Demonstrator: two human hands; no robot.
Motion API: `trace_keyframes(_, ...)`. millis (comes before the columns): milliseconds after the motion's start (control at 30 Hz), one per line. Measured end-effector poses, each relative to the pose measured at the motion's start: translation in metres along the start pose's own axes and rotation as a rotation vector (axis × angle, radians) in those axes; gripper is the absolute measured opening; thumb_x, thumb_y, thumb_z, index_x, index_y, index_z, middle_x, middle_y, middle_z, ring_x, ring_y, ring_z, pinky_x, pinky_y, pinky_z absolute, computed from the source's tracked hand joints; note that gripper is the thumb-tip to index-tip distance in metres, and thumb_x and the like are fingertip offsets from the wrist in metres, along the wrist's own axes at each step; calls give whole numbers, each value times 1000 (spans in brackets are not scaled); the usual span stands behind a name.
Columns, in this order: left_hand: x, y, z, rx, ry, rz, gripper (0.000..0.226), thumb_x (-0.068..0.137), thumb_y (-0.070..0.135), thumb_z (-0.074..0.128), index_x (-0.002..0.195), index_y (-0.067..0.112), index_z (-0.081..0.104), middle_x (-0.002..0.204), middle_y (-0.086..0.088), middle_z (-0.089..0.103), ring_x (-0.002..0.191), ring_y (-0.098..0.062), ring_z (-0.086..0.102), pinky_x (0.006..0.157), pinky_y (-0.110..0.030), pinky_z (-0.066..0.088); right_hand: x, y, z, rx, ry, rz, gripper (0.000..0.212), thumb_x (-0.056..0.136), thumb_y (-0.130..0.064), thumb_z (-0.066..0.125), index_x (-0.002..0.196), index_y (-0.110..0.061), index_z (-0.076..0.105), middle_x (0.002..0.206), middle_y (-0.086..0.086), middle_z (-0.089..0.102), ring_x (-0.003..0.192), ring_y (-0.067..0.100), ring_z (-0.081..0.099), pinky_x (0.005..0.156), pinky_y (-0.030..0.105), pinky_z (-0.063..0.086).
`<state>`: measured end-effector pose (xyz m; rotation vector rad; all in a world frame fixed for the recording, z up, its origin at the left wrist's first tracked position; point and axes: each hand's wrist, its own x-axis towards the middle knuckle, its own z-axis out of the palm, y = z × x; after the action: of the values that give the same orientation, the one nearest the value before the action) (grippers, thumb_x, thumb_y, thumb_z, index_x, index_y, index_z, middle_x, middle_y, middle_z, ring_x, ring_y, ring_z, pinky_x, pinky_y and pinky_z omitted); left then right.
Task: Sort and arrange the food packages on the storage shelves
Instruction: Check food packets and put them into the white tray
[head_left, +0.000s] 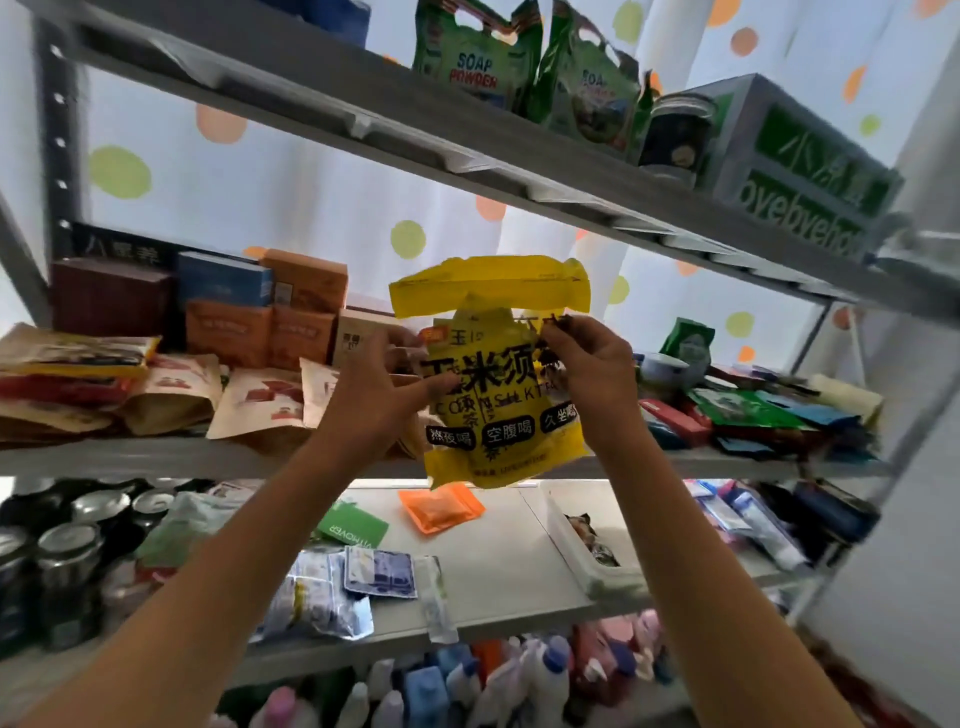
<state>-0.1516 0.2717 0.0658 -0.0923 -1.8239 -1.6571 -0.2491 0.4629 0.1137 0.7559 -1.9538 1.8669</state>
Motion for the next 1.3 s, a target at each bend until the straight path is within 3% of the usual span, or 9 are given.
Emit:
trace_keyframes(167,-36,-14,12,-237,-23,-9,40,80,7,78,102,26,50,107,3,66,83,-6,71,60,-23,58,-40,8,-7,-59,65,108,7,96,-20,68,101,-22,72,98,-4,78,97,15,73,87,40,59)
trace_keyframes(333,-60,-33,36,-300,16,-17,41,79,2,78,96,28,52,100,2,68,78,-3,71,61,-22,58,-70,12,-25,-171,116,166,8,92,-24,73,99,-27,71,100,-6,77,97,11,72,85,33,56)
trace_keyframes(467,-85,-55,64,-136,129,47,43,76,7,83,105,22,54,96,14,68,84,6,68,73,-20,57,-95,20,-48,-341,304,320,44,88,-30,77,125,-11,62,121,7,66,110,21,63,85,31,51)
trace_keyframes(567,-100,-73,82,-69,139,47,44,77,10,83,106,27,55,99,7,71,93,-4,70,76,-38,61,-109,20,-64,-149,276,478,34,94,-31,70,120,-10,62,116,10,68,104,22,65,86,41,59)
trace_keyframes(667,-115,-82,97,58,103,88,41,78,11,82,103,32,56,99,10,71,98,-9,70,77,-41,62,-111,21,-74,122,150,701,49,94,-46,66,124,-8,59,113,15,67,100,28,69,78,46,63)
trace_keyframes(900,-144,-92,128,330,-194,337,35,80,13,80,96,35,59,117,9,70,96,-12,69,76,-12,50,-124,67,-96,192,86,909,80,83,-59,73,141,-11,46,128,22,62,106,39,68,78,52,62)
trace_keyframes(1067,-153,-106,149,320,-461,302,22,86,9,75,96,25,64,145,13,52,134,-6,48,103,-18,45,-140,87,-119,274,22,979,52,91,-44,70,125,-6,58,112,23,70,95,36,73,62,41,62)
trace_keyframes(1167,-158,-107,152,273,-595,175,27,83,14,78,95,31,60,145,19,50,127,-2,54,98,-23,51,-152,96,-131,310,14,978,35,92,-33,69,118,-11,60,106,21,70,94,35,72,64,40,62)
trace_keyframes(1300,-166,-97,159,188,-692,-74,45,70,37,88,102,27,58,132,27,55,119,10,52,90,-8,46,-168,111,-144,368,71,980,25,92,-22,67,115,-13,61,101,21,69,97,35,70,59,39,62)
